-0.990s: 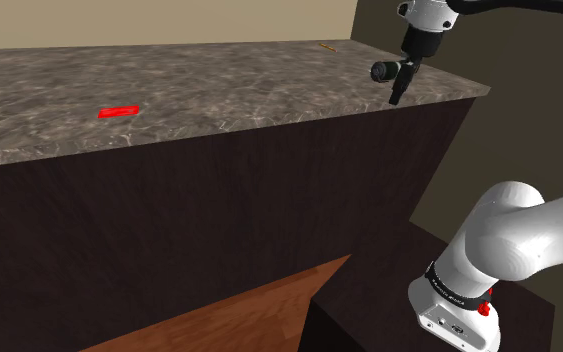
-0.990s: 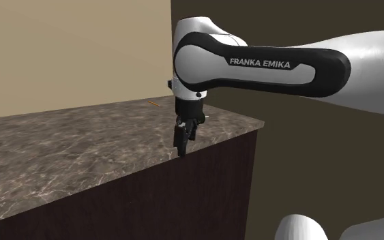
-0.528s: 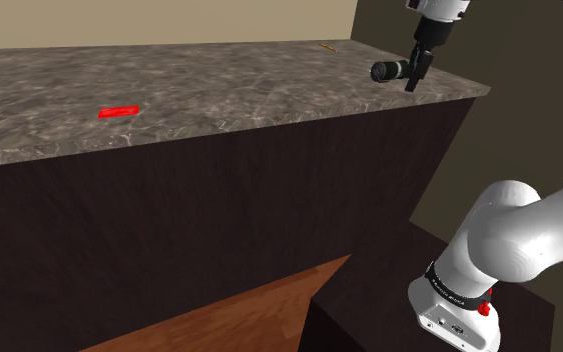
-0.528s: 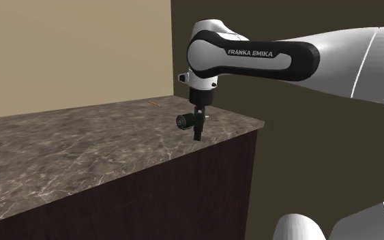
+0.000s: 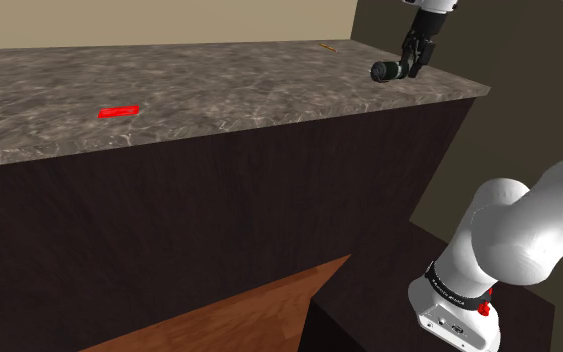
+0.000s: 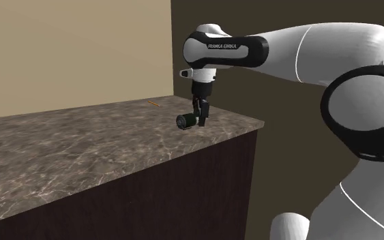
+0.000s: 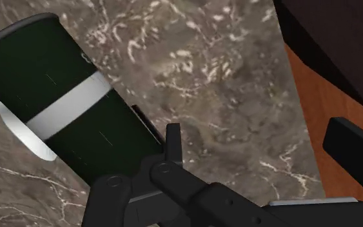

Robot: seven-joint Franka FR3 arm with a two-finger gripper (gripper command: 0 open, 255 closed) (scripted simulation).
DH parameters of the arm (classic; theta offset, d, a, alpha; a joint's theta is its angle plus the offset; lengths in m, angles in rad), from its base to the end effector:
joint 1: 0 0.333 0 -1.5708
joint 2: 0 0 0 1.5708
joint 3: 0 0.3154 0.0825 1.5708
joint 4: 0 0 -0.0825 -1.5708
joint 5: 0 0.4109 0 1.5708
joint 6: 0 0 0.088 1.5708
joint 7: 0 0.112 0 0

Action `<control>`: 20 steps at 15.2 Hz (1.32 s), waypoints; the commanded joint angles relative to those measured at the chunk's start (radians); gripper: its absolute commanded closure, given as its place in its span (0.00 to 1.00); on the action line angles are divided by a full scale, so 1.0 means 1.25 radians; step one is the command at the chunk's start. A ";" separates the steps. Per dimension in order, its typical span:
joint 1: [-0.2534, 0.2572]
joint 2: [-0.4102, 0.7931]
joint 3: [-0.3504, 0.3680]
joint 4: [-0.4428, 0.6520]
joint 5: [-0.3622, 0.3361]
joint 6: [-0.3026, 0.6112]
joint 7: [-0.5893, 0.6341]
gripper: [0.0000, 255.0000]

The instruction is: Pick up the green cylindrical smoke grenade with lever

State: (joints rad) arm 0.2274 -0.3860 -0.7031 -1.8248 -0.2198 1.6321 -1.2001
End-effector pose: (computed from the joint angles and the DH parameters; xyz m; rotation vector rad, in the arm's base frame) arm 0.4016 -0.3012 0.6454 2.8640 1.1278 0.1412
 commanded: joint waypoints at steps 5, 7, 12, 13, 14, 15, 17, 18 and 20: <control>0.059 0.286 -0.220 0.242 0.205 -0.039 -0.354 0.00; 0.003 0.435 -0.271 0.355 0.342 -0.085 -0.495 0.00; -0.067 0.508 -0.246 0.394 0.404 -0.087 -0.568 0.00; -0.059 0.501 -0.247 0.376 0.398 -0.073 -0.566 0.00; -0.052 0.495 -0.248 0.359 0.392 -0.060 -0.565 0.00; -0.045 0.489 -0.248 0.342 0.387 -0.047 -0.563 0.00; -0.036 0.481 -0.249 0.317 0.380 -0.026 -0.561 0.00; -0.036 0.481 -0.249 0.317 0.380 -0.026 -0.561 0.00; -0.034 0.479 -0.249 0.314 0.378 -0.024 -0.560 1.00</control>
State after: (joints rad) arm 0.1825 0.2142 -1.0142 -1.4279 0.2544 1.5989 -1.9009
